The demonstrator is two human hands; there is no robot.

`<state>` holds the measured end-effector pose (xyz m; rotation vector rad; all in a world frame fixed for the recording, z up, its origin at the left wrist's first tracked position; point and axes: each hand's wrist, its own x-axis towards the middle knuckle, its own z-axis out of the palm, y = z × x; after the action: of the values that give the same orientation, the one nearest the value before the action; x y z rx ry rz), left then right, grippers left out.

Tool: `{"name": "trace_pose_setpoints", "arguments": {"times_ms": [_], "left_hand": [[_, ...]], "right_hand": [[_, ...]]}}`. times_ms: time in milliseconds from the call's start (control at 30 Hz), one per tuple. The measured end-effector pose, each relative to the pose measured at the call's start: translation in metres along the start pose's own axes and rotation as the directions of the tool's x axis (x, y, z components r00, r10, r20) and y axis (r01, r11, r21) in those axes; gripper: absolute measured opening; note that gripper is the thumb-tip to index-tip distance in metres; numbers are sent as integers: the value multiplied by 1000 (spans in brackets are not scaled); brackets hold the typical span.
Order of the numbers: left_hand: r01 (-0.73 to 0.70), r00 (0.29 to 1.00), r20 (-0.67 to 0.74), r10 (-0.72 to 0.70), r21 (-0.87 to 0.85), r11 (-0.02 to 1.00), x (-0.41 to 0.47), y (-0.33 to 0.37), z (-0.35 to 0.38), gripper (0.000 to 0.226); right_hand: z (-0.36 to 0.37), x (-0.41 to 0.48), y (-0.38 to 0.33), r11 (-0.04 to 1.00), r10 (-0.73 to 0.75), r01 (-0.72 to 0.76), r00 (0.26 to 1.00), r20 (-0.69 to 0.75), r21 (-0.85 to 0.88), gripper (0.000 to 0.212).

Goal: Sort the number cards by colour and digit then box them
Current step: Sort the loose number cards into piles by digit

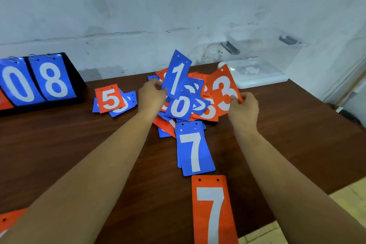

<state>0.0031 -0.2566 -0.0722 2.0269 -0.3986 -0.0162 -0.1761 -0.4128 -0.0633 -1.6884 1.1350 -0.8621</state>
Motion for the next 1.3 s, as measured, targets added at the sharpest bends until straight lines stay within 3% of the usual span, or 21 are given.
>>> {"name": "trace_pose_setpoints", "arguments": {"times_ms": [100,233,333,500,600,700,867,967,1067,1133,1200,1300], "left_hand": [[131,991,33,-127,-219,967,-23,12,-23,7],[280,956,206,-210,-412,867,-72,27,-55,12],[303,946,248,-206,-460,835,-118,35,-82,24],[362,917,368,-152,-612,703,-182,34,-125,26],[353,915,370,-159,-547,759,-209,22,-148,22],[317,932,325,-157,-530,787,-231,7,-164,14],[197,977,174,-124,-510,837,-265,-17,-179,11],[198,978,155,-136,-510,837,-280,-28,-187,24],[187,981,139,-136,-481,856,-290,-43,-201,22],[195,981,69,-183,-435,879,-293,-57,-215,14],[229,964,-27,-264,-418,879,-294,-72,-233,13],[271,914,-187,-359,-377,886,-298,-90,-261,17]], "right_hand": [[-12,-17,-14,984,10,-20,998,56,177,19],[-22,-62,-32,905,52,-166,957,285,392,12],[-22,-102,-37,871,61,-259,900,431,418,22],[-17,-161,-40,865,65,-285,881,470,414,12],[-14,-193,-40,871,86,-318,849,522,374,15],[-15,-221,-36,908,63,-276,834,548,314,25],[-20,-261,-24,964,-3,-143,838,546,225,22],[-22,-279,-25,991,-80,12,845,529,131,27],[-20,-293,-28,974,-223,209,801,555,89,4],[-16,-297,-29,983,-186,160,814,551,94,8],[-14,-298,-30,991,-78,7,841,536,133,5],[-7,-301,-30,991,-24,-54,821,570,119,7]]}}
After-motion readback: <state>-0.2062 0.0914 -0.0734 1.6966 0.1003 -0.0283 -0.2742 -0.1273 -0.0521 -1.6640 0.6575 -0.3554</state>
